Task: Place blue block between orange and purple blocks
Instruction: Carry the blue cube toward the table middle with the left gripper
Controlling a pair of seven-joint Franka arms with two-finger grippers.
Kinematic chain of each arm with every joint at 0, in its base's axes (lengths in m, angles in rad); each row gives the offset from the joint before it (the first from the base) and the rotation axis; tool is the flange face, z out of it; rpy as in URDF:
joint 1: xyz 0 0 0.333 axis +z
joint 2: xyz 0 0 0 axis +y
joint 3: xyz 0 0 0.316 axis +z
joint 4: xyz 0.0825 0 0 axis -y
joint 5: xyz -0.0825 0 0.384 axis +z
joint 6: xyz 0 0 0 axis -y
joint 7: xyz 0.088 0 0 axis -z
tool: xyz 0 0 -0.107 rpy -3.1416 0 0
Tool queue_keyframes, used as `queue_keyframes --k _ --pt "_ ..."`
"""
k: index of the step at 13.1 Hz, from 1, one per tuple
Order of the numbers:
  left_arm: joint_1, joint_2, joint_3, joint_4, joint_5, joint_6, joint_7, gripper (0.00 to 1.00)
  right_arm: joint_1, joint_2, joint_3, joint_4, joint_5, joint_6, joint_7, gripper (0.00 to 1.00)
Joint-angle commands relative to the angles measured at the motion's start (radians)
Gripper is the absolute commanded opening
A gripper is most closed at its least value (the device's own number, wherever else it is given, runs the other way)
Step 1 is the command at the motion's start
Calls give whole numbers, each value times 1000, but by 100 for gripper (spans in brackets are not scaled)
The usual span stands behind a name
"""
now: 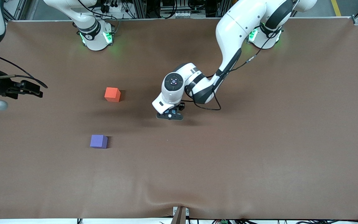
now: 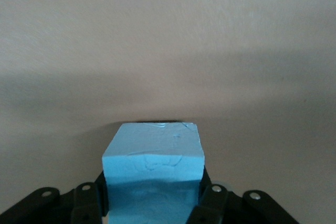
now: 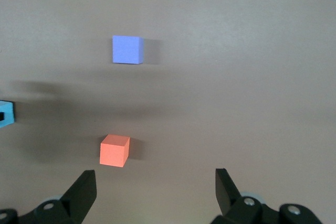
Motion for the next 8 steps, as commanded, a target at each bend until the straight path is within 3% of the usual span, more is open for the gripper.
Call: queue_keyframes --k 1,5,8 --pt "-20 10 17 31 -11 -6 -35 99 16 18 -2 7 10 3 12 100" --pt "-1 -63 21 31 -5 -50 -43 100 62 62 -2 -10 12 4 12 100" --pt "96 -283 93 13 0 -289 -31 100 113 76 -1 -50 58 45 47 100"
